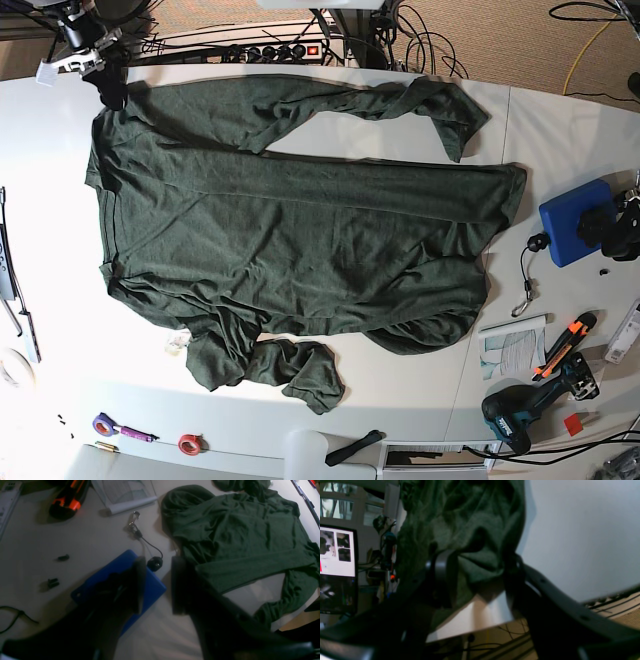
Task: Layout the t-shirt on the table in an organized manner, then fold the t-shirt properly
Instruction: 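Release the shoulders and move both grippers away from the shirt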
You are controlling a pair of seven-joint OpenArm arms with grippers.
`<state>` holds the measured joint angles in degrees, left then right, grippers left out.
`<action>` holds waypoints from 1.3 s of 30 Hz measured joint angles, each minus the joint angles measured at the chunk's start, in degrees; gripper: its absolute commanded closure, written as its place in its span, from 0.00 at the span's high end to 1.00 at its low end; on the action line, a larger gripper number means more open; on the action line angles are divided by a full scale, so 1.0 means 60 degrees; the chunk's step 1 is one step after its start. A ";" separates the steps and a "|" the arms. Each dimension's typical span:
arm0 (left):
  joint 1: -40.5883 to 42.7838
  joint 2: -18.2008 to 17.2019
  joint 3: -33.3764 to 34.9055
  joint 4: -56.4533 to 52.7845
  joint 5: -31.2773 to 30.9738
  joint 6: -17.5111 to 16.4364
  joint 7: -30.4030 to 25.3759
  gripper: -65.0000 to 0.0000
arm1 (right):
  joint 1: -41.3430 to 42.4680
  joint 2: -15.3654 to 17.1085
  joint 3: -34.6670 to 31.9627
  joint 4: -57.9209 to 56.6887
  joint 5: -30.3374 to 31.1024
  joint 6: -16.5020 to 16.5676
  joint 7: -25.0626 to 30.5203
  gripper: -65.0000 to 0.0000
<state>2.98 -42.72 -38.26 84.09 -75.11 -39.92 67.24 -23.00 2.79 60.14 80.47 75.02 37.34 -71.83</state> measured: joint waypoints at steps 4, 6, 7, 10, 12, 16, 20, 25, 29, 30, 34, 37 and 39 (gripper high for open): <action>0.0000 0.0000 0.0000 0.0000 -0.0004 0.0000 0.0000 0.29 | 0.0044 0.0007 -0.0918 0.0758 -0.1202 -0.0517 0.0495 0.46; 0.0000 -0.0033 0.0000 0.0000 0.0004 0.0000 0.0007 0.30 | 0.0073 0.0007 -0.1351 0.1308 -0.1905 -0.0827 0.0645 0.46; 0.0000 -0.0036 -0.0004 0.0000 -0.0015 0.0000 0.0000 0.30 | 0.0076 0.0011 -0.1523 0.1552 -0.2218 -0.0969 0.0663 0.46; 0.0000 -0.0047 0.0000 0.0000 -0.0022 0.0000 0.0004 0.30 | 0.0040 0.0015 -0.1876 0.2058 -0.2798 -0.1271 0.0699 0.46; 0.0000 -0.0051 0.0000 0.0000 -0.0022 0.0000 0.0004 0.30 | -0.0087 0.0015 -0.2025 0.2149 -0.2823 -0.1286 0.0729 0.46; 0.0004 -0.0051 0.0000 0.0000 -0.0018 0.0000 0.0004 0.30 | -0.0561 0.0011 -0.2098 0.2171 -0.2441 -0.1217 0.0761 0.46; 0.0000 -0.0051 0.0000 0.0000 -0.0025 0.0000 0.0004 0.30 | -0.1104 0.0007 -0.2095 0.2175 -0.1869 -0.1067 0.0699 0.46; 0.0000 -0.0051 0.0000 0.0000 -0.0025 0.0000 0.0004 0.30 | -0.1075 0.0007 -0.2087 0.2171 -0.1705 -0.1067 0.0514 0.46; 0.0000 -0.0047 0.0000 0.0000 -0.0022 0.0000 0.0004 0.30 | -0.0769 -0.0022 -0.2153 0.2167 -0.1745 -0.1071 0.0259 0.46; 0.0000 -0.0051 0.0000 0.0000 -0.0025 0.0000 0.0004 0.30 | -0.0678 -0.0022 -0.2244 0.2167 -0.1778 -0.1075 0.0259 0.46; 0.0000 -0.0051 0.0000 0.0000 -0.0029 0.0000 0.0004 0.30 | -0.0452 -0.0018 -0.2721 0.2167 -0.2000 -0.1075 0.0328 0.40; 0.0000 -0.0047 0.0000 0.0000 -0.0025 0.0000 0.0004 0.30 | -0.0452 -0.0018 -0.3089 0.2142 -0.2273 -0.1009 0.0270 0.00; 0.0051 -0.0051 0.0000 0.0000 -0.0029 0.0000 -0.0015 0.30 | -0.0452 -0.0073 -0.3169 0.2124 -0.2273 -0.0812 0.0189 0.00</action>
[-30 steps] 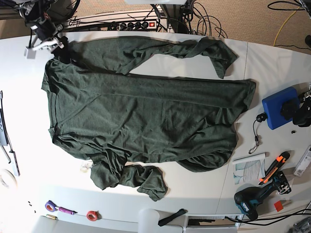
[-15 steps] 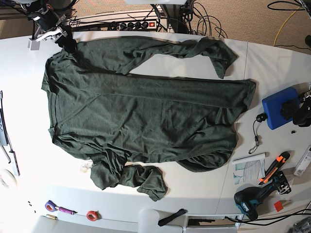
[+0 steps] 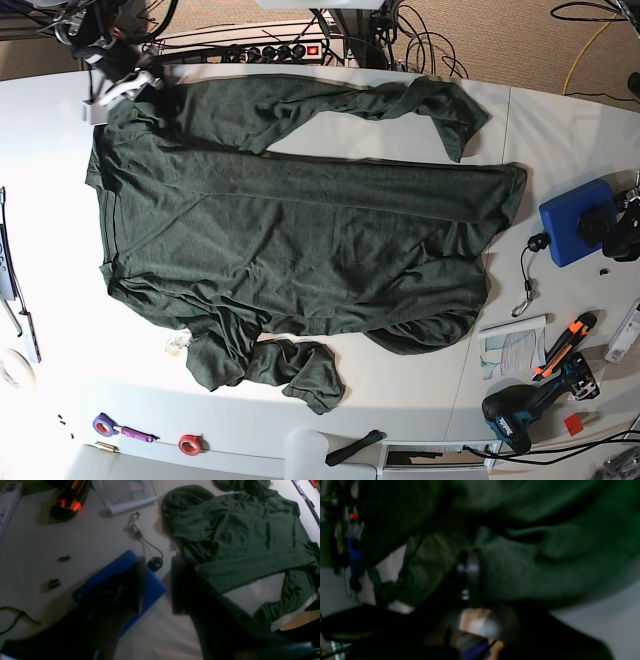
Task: Layout the t-shirt on the table in an organized manner, then fold the t-shirt properly
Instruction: 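Release the shoulders and move both grippers away from the shirt, then grasp the sleeve end with the left gripper and drag it outward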
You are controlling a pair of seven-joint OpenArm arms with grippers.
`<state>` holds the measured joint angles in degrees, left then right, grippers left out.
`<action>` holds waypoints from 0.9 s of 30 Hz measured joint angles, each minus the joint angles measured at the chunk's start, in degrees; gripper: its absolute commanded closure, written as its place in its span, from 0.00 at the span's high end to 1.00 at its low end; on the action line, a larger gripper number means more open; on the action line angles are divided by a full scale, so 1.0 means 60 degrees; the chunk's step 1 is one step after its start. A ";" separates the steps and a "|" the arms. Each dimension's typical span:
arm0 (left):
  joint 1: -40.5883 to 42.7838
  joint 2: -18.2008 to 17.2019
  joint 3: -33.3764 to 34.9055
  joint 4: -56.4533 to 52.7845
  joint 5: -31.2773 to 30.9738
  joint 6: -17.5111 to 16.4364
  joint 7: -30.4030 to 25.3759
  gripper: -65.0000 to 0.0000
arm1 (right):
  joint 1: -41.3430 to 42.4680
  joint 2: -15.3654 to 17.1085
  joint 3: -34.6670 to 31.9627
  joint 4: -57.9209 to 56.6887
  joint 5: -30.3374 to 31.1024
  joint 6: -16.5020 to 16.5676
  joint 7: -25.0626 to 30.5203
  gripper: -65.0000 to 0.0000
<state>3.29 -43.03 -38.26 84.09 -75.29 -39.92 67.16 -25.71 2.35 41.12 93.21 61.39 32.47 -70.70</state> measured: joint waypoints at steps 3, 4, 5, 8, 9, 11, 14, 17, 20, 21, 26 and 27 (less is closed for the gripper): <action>0.0506 0.0058 0.0000 0.0000 -0.0189 0.0000 -0.0055 0.38 | -0.0004 0.0004 0.0000 -0.0004 0.0025 -0.0007 -0.0058 0.00; 0.0739 0.0157 -0.0007 0.0004 -0.0313 0.0004 -0.0022 0.43 | -0.0004 0.0004 0.0000 -0.0004 0.0025 -0.0007 -0.0066 0.00; 0.0984 0.0299 0.0000 0.0007 -0.0412 0.0204 -0.0033 0.47 | -0.0004 0.0004 0.0000 -0.0004 0.0025 -0.0007 -0.0066 0.00; 0.1614 0.0845 0.0033 -0.0011 -0.0463 0.0506 -0.0015 0.53 | -0.0007 0.0004 0.0000 -0.0004 0.0025 -0.0007 -0.0076 0.00; 0.1792 0.1009 0.0036 -0.0011 -0.0463 0.0608 0.0004 0.53 | -0.0004 0.0004 0.0000 -0.0004 0.0029 -0.0007 -0.0076 0.00; 0.2138 0.1268 0.0044 -0.0015 -0.0448 0.0729 0.0022 0.53 | -0.0007 0.0004 0.0000 -0.0004 0.0029 -0.0004 -0.0076 0.00; 0.2565 0.1606 0.0033 -0.0007 -0.0667 0.0750 0.0288 0.53 | -0.0004 0.0004 0.0000 -0.0004 0.0029 0.0000 -0.0076 0.00; 0.2936 0.2029 0.0036 -0.0011 -0.0678 0.0692 0.0331 0.53 | -0.0004 0.0004 0.0000 -0.0004 0.0029 0.0000 -0.0073 0.00; 0.3016 0.2284 0.0266 -0.0015 -0.0171 0.0681 0.0310 0.53 | -0.0004 0.0004 0.0000 -0.0004 0.0029 0.0011 -0.0073 0.00; 0.2994 0.2310 0.0455 -0.0015 -0.0058 0.0681 0.0291 0.53 | -0.0004 0.0004 0.0000 -0.0004 0.0033 0.0015 -0.0073 0.00; 0.2962 0.2288 0.2014 0.0015 0.0182 0.0630 -0.0109 0.53 | -0.0004 0.0004 0.0000 -0.0004 0.0029 0.0022 -0.0073 0.00; 0.2940 0.2266 0.2364 0.0055 0.0200 0.0572 -0.0295 0.53 | -0.0004 0.0004 0.0000 -0.0004 0.0029 0.0022 -0.0076 0.00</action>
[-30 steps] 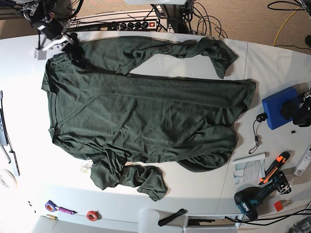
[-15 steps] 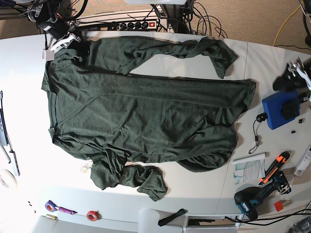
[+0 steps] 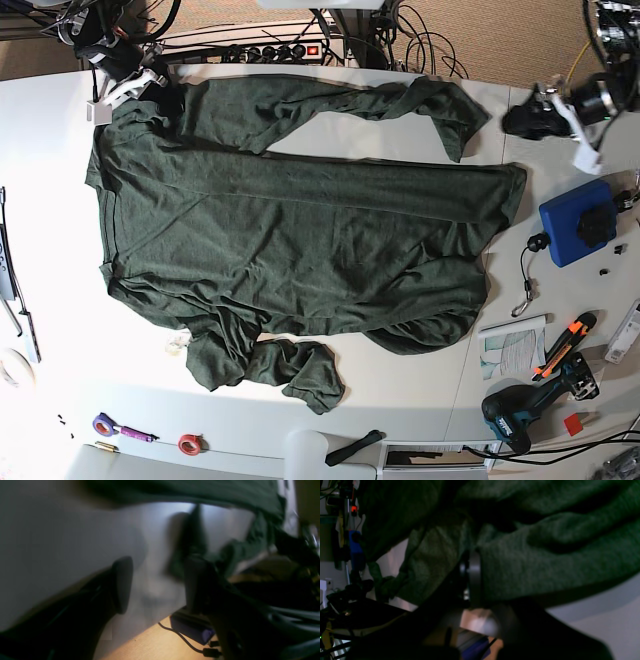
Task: Layout the t-shirt on the table in an organized manner, then fold the t-shirt properly
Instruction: 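Grasp the sleeve end with the left gripper and drag it outward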
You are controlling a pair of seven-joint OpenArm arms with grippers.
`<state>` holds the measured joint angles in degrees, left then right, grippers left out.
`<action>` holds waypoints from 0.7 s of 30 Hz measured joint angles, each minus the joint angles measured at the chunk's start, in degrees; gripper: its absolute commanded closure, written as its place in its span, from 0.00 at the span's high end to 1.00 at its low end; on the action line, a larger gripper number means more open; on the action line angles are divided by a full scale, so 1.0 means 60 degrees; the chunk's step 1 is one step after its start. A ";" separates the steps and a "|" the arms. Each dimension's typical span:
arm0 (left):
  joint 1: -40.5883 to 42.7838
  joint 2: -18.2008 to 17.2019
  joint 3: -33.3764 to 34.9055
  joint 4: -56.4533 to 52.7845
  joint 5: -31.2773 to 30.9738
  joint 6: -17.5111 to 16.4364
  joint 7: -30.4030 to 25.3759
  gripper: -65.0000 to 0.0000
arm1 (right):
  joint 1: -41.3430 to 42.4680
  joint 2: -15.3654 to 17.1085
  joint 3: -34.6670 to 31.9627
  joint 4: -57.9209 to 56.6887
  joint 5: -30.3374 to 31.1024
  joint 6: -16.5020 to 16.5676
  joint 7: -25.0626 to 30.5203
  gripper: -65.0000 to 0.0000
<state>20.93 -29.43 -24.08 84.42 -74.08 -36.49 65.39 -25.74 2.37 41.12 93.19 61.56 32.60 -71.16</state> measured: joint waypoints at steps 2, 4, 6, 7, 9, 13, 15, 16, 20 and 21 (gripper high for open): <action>-0.0033 0.0007 0.0525 0.0051 0.0280 -0.0062 -0.0557 0.53 | 0.0000 0.0000 0.0000 0.0000 0.0000 0.0000 0.0000 0.00; -0.0033 0.0000 0.0761 0.0076 0.0499 -0.0102 -0.0841 0.53 | 0.0000 0.0000 0.0000 0.0000 0.0000 0.0000 -0.0004 0.00; -0.0055 -0.0055 0.0885 0.0076 0.0495 -0.0073 -0.0849 0.53 | 0.0000 0.0000 0.0000 0.0000 0.0000 0.0004 -0.0004 0.00; -0.0080 -0.0076 0.0936 0.0076 0.0488 -0.0073 -0.0801 0.53 | 0.0000 0.0000 0.0000 0.0000 0.0000 0.0004 -0.0004 0.00; -0.0124 -0.0076 0.1133 0.0102 0.0233 -0.0069 -0.0393 0.53 | 0.0000 0.0000 0.0000 0.0000 0.0000 0.0004 -0.0004 0.00; -0.0106 -0.0076 0.1749 0.0142 -0.0102 -0.0084 -0.0229 0.52 | 0.0000 0.0000 0.0000 0.0000 0.0000 0.0004 -0.0007 0.00; -0.0109 -0.0073 0.2076 0.0146 -0.0215 -0.0117 -0.0262 0.52 | 0.0000 0.0000 0.0000 0.0000 0.0000 0.0004 0.0000 0.00; -0.0109 -0.0069 0.2218 0.0146 -0.0266 -0.0117 -0.0288 0.50 | 0.0000 0.0000 0.0000 0.0000 0.0000 0.0000 -0.0004 0.00; -0.0113 -0.0047 0.2379 0.0204 0.0095 -0.0280 -0.0178 0.21 | 0.0000 0.0000 0.0000 0.0004 -0.0004 0.0000 -0.0007 0.00; -0.0127 -0.0047 0.2379 0.0222 0.0248 -0.0397 -0.0076 0.07 | 0.0000 0.0000 0.0000 0.0011 0.0000 0.0004 -0.0036 0.00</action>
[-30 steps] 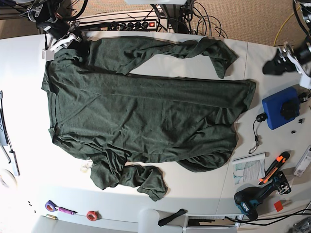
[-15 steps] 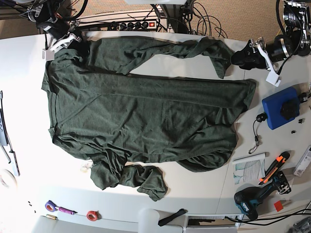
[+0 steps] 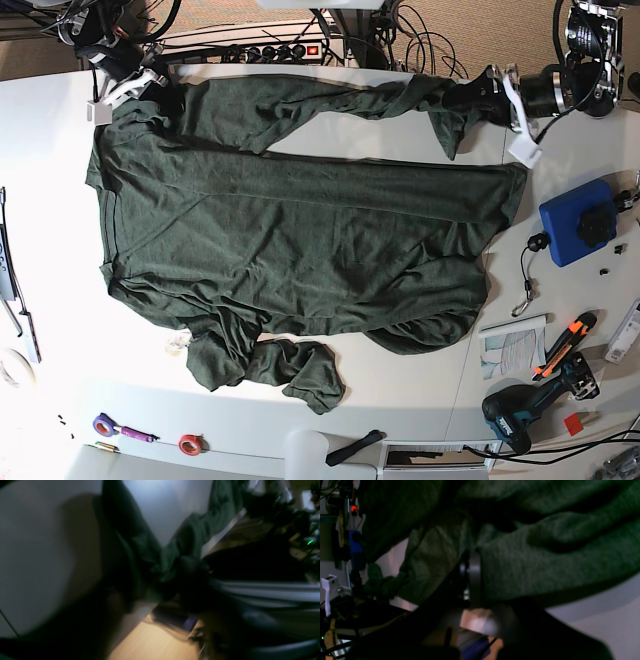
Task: Layout the t-shirt on the table in an organized manner, then fold the t-shirt properly
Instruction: 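Grasp the sleeve end with the left gripper and drag it outward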
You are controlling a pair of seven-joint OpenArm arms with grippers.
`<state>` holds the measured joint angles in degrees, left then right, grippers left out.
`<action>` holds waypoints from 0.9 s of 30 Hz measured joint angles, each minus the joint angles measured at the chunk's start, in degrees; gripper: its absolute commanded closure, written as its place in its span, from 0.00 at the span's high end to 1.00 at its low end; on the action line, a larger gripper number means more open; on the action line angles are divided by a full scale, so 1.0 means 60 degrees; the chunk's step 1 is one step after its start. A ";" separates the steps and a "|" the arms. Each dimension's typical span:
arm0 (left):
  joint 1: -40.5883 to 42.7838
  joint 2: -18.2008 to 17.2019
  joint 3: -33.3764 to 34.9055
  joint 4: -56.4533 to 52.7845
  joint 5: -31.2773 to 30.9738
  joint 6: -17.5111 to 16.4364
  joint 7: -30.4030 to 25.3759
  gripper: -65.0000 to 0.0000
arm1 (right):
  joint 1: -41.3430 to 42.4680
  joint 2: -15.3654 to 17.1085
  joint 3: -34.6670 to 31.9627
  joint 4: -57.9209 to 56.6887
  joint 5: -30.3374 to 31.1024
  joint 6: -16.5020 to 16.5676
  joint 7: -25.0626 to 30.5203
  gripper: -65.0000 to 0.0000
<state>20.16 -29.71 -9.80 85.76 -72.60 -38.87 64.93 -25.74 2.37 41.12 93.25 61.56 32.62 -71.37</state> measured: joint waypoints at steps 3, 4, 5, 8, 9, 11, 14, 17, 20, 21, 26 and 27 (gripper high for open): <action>-0.0004 0.0011 -0.0113 0.0004 -0.0153 -0.0149 0.0146 0.00 | 0.0000 0.0004 0.0000 0.0000 0.0018 0.0044 -0.0025 0.00; 0.0000 0.0015 -0.0208 -0.0026 -0.0335 -0.0138 0.0248 0.00 | -0.0007 0.0033 0.0000 0.0000 0.0080 0.0146 -0.0036 0.00; 0.0022 0.0025 -0.0364 -0.0058 -0.0535 -0.0135 0.0437 0.00 | -0.0022 0.0066 0.0000 0.0004 0.0127 0.0350 -0.0135 0.00; 0.0109 0.0029 -0.0962 -0.0146 -0.1013 -0.0310 0.1115 0.00 | -0.0025 0.0160 -0.0011 0.0138 0.0226 0.0495 -0.0470 0.00; 0.0149 0.0029 -0.1191 -0.0175 -0.1242 -0.0277 0.1300 0.00 | -0.0025 0.0186 -0.0011 0.0240 0.0200 0.0488 -0.0590 0.00; 0.0204 0.0033 -0.1661 -0.0219 -0.1632 -0.0178 0.1818 0.00 | -0.0055 0.0211 -0.0055 0.0484 0.0033 0.0466 -0.0696 0.00; 0.0372 0.0036 -0.2291 -0.0226 -0.1810 -0.0178 0.2244 0.00 | -0.0135 0.0251 -0.0033 0.0994 -0.0164 0.0455 -0.1300 0.00; 0.0627 0.0040 -0.2703 -0.0219 -0.1814 -0.0178 0.2473 0.00 | -0.0226 0.0229 0.0270 0.1599 -0.0295 0.0357 -0.1599 0.00; 0.0849 0.0106 -0.3042 -0.0138 -0.1814 -0.0182 0.2539 0.00 | -0.0448 0.0237 0.0863 0.2448 -0.0036 0.0546 -0.1596 0.00; 0.0874 0.0117 -0.3166 -0.0066 -0.1814 -0.0178 0.2539 0.00 | -0.0532 0.0237 0.1089 0.2703 -0.0036 0.0568 -0.1596 0.00; 0.1016 0.0051 -0.3847 0.0692 -0.2047 -0.0204 0.2546 0.00 | -0.0929 0.0229 0.2269 0.3559 0.0470 0.0637 -0.1708 0.00; 0.1082 0.0029 -0.3956 0.0878 -0.2073 -0.0208 0.2546 0.00 | -0.0940 0.0211 0.2448 0.3646 0.0492 0.0667 -0.1712 0.00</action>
<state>26.65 -29.54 -33.54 91.02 -85.03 -40.12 80.20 -31.38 3.64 55.81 115.13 64.51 36.62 -81.65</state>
